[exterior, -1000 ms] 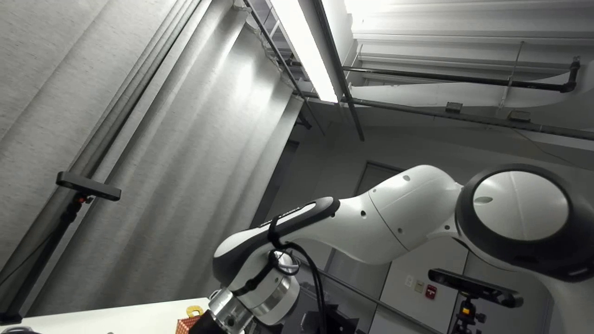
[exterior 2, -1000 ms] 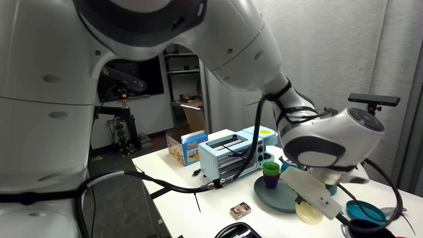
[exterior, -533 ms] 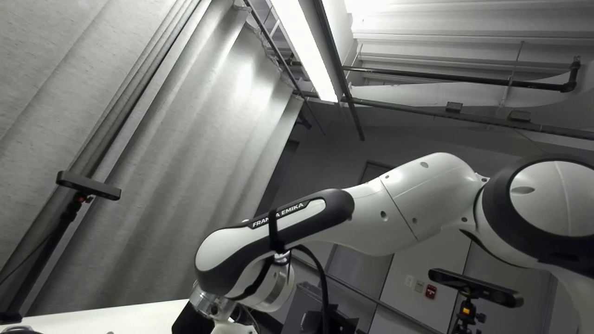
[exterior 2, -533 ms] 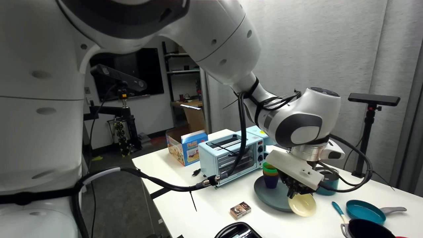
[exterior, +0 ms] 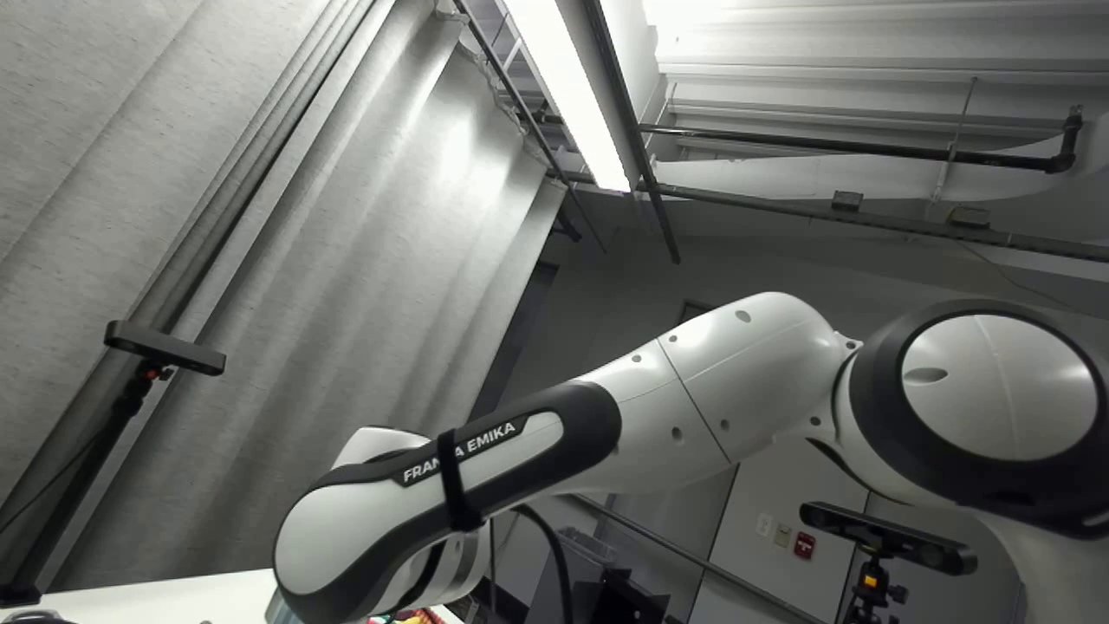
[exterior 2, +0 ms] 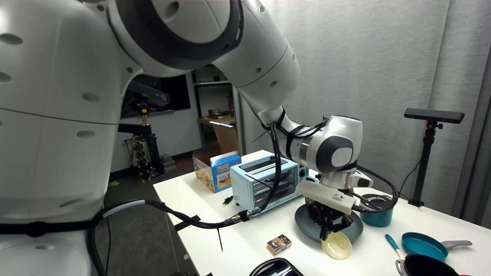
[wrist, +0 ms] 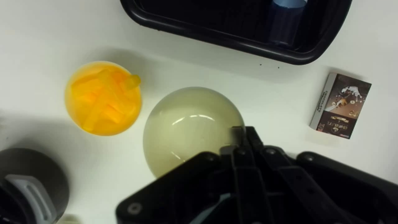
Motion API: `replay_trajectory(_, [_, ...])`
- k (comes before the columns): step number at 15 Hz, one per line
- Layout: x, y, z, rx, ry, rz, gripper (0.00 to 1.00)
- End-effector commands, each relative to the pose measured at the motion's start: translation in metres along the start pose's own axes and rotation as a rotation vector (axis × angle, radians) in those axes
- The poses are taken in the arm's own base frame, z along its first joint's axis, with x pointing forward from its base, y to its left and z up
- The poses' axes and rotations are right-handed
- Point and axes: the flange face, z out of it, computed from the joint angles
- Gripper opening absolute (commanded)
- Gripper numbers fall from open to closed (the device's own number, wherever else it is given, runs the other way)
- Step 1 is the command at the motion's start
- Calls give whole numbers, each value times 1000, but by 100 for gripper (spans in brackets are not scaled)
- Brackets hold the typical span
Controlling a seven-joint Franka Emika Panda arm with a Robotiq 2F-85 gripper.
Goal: Pour the contents out of the white bowl
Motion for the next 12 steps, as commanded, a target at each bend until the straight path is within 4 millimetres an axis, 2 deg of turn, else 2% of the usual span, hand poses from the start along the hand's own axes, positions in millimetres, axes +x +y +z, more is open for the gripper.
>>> replay_trajectory(1, [27,-13,17,-1,-88,-36,1])
replay_trajectory(6, [54,-22,48,24,-177,-45,1])
replay_trajectory(12, [75,-22,73,-22,-242,-27,1])
